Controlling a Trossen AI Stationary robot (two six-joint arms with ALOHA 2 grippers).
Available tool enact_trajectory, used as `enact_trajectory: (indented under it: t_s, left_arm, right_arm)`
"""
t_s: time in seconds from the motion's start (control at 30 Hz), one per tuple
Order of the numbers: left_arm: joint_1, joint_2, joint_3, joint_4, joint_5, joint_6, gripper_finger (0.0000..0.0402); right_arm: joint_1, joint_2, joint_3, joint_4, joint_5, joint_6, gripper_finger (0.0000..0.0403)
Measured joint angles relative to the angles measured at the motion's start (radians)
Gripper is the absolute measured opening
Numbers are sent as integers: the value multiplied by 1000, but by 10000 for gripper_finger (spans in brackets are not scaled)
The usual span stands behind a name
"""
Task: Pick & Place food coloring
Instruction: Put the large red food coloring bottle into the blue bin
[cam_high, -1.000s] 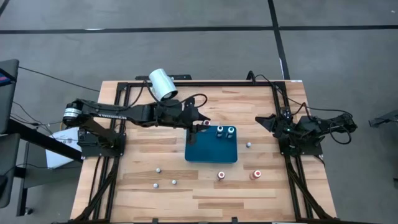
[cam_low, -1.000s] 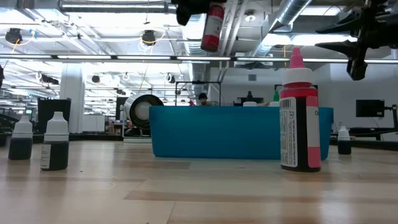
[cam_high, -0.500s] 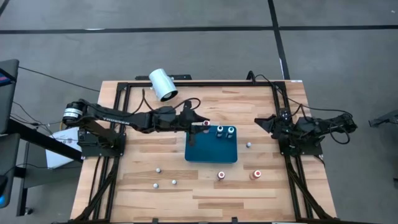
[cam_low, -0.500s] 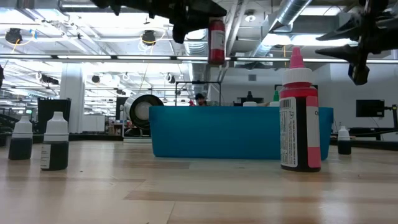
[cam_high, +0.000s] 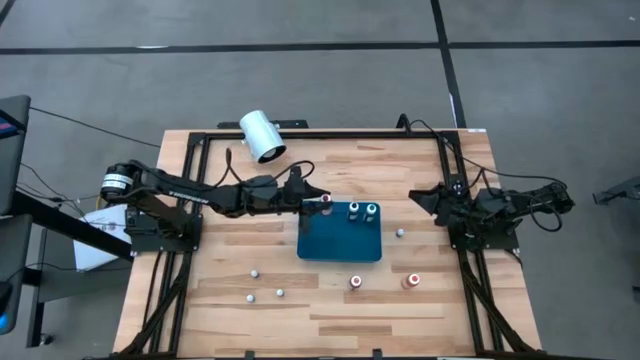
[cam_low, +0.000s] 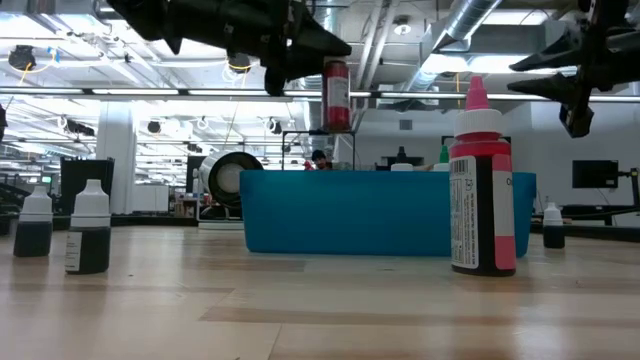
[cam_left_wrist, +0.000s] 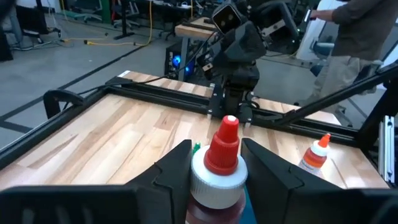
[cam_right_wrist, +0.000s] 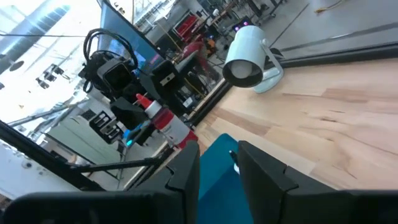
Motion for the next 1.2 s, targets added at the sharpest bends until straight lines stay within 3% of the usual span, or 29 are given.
enact_trajectory:
  t_s: [0.4,0.63,0.77,1.2]
  left_arm:
    - [4,0,-47,21,-1,-28,118]
    - [4,0,-63,35,-1,-35,117]
    - [9,0,-63,36,-2,-28,117]
    - [14,217,-63,266,-3,-47,117]
  right_arm:
    - [0,0,0,-194,-5,-24,98]
    - [1,0,0,-209,-62,-422,98]
    - [1,0,0,-168,-60,-571,98]
    - [0,0,0,-163,-50,-567,98]
